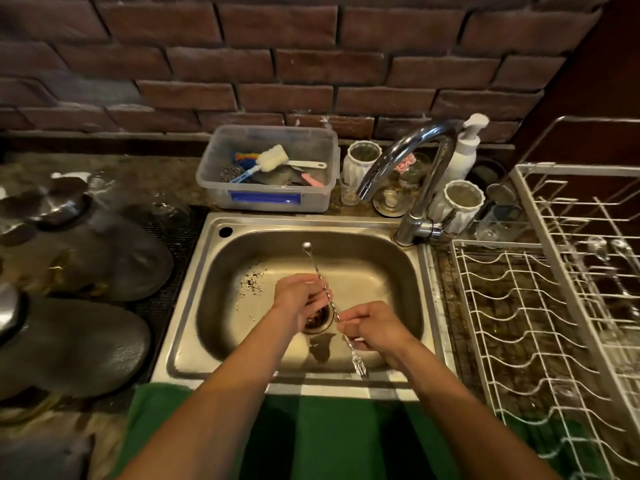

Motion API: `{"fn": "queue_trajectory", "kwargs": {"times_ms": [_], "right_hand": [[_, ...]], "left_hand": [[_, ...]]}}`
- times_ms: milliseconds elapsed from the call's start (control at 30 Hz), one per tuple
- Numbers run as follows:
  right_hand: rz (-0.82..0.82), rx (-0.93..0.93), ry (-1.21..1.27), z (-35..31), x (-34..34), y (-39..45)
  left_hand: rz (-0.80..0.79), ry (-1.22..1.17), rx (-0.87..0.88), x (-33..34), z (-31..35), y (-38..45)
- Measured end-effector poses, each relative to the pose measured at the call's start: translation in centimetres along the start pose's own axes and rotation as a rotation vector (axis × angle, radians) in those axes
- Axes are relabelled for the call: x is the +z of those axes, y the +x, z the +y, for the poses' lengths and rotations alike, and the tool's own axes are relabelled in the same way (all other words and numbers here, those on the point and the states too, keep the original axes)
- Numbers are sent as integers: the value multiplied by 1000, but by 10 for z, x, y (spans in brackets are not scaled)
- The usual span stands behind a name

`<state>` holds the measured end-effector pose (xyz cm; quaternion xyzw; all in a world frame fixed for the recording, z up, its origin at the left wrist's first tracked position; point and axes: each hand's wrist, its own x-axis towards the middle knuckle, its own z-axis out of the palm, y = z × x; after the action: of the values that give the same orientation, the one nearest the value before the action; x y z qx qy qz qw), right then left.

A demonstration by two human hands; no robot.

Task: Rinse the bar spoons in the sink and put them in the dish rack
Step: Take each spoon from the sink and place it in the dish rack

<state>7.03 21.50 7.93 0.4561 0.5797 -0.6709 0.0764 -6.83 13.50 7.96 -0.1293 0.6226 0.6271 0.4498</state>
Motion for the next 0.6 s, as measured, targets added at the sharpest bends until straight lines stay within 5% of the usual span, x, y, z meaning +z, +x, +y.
{"fn": "queue_trajectory", "kwargs": {"times_ms": [600], "right_hand": [[-21,-307,-34,-130,-33,-191]], "left_hand": [[-221,70,249,45,124,-171]]}}
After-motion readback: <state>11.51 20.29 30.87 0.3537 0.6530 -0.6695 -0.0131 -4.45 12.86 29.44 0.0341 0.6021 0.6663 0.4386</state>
